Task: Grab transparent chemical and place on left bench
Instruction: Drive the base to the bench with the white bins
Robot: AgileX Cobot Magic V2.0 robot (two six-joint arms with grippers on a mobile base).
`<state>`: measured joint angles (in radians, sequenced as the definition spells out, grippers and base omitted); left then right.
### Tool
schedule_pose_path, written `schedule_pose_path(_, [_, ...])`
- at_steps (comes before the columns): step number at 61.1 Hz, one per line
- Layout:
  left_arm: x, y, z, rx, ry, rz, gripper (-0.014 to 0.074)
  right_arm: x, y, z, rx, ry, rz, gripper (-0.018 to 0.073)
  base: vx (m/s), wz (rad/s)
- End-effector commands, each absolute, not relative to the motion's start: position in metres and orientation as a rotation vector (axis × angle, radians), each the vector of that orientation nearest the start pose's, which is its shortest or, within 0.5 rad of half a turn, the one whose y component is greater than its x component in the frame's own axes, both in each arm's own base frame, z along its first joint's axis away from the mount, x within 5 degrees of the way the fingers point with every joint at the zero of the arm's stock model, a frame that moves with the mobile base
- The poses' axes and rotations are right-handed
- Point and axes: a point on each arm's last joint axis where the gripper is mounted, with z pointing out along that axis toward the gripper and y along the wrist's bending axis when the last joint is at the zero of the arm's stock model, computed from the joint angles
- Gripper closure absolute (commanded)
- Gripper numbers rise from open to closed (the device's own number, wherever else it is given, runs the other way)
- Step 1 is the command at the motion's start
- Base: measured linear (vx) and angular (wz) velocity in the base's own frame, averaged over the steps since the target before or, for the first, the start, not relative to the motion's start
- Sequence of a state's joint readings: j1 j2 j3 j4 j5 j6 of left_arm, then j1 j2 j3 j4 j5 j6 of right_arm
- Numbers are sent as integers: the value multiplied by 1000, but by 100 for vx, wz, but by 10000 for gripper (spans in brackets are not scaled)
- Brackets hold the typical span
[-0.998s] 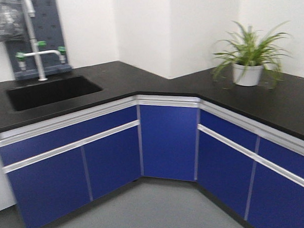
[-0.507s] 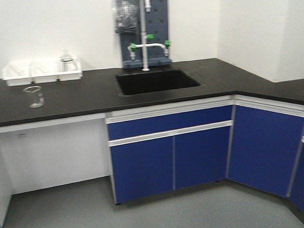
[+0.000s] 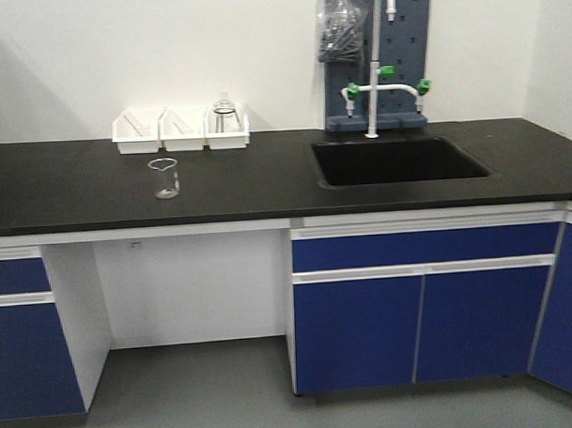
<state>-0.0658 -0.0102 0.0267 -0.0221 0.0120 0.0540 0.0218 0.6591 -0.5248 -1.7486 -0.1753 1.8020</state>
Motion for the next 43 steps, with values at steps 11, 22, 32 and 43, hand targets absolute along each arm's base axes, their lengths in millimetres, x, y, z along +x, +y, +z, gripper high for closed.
schedule_pose_path(11, [55,-4,206,64,1429,-35,600,141,15,340,-116,1614,137,562,29,25])
schedule_pose_path(22, [55,-4,206,64,1429,-35,600,141,15,340,-116,1614,137,562,35,22])
schedule_pose_path(32, [55,-4,206,64,1429,-35,600,141,15,340,-116,1614,137,562,38,25])
schedule_pose_path(43, [55,-4,206,64,1429,-35,600,141,15,340,-116,1614,137,562,41,28])
